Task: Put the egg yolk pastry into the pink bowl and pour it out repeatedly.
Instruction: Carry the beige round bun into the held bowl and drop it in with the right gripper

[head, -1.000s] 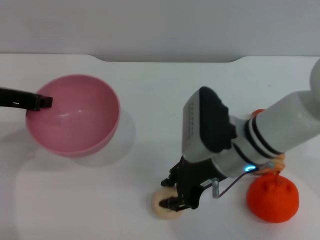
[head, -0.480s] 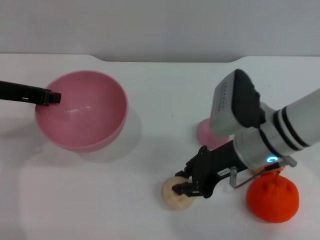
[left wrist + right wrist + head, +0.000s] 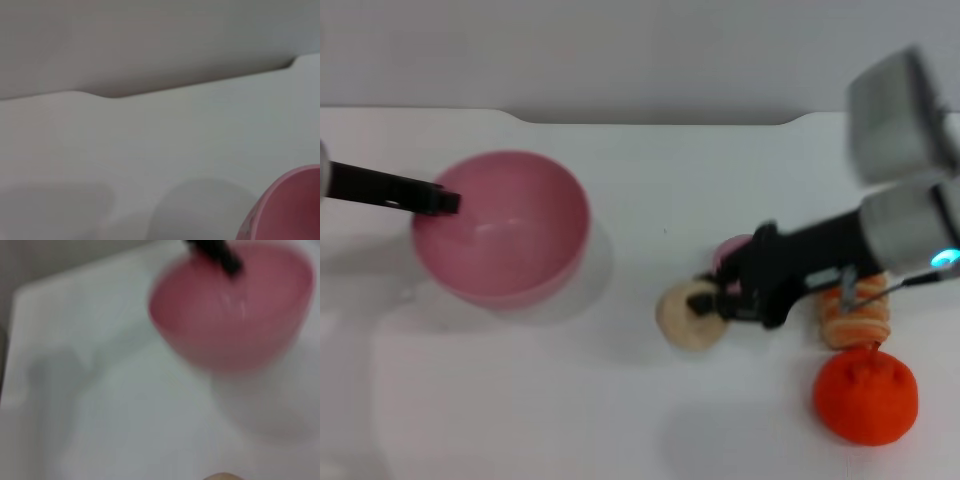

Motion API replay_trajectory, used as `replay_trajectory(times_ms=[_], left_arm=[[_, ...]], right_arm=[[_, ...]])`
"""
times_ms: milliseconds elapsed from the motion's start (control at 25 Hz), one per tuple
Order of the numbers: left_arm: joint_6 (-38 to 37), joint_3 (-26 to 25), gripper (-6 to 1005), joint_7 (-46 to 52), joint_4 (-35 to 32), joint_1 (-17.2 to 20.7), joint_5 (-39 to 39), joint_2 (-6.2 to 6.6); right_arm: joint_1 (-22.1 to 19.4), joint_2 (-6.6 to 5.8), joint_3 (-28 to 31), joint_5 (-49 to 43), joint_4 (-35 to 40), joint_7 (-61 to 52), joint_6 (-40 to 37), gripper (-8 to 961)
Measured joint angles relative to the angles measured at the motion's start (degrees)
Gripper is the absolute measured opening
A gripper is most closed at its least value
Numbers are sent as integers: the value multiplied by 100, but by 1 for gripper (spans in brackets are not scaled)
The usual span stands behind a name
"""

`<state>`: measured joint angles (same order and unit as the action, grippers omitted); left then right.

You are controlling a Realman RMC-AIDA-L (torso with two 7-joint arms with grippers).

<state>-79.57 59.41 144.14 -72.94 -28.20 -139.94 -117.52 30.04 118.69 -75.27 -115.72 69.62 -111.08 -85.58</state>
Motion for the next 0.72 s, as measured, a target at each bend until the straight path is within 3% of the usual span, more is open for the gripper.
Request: replay_trajectory(times_ms=[80, 280, 480, 680, 720], left_arm=[[48, 151, 1, 0, 206, -121, 1, -12], [276, 909, 0, 66, 404, -309, 170, -56], [421, 1509, 0, 78, 446, -455, 633, -66], [462, 1623, 0, 79, 456, -556, 714, -68], [462, 1623, 0, 79, 456, -556, 714, -68]], right_arm=[[-8, -3, 336, 374, 295, 151, -245, 208], [59, -2, 541, 784, 691, 207, -195, 186], [373, 0, 153, 547, 477, 190, 75, 133], [442, 26, -290, 206, 368, 4, 475, 106], [428, 27, -318, 199, 373, -10, 514, 151]])
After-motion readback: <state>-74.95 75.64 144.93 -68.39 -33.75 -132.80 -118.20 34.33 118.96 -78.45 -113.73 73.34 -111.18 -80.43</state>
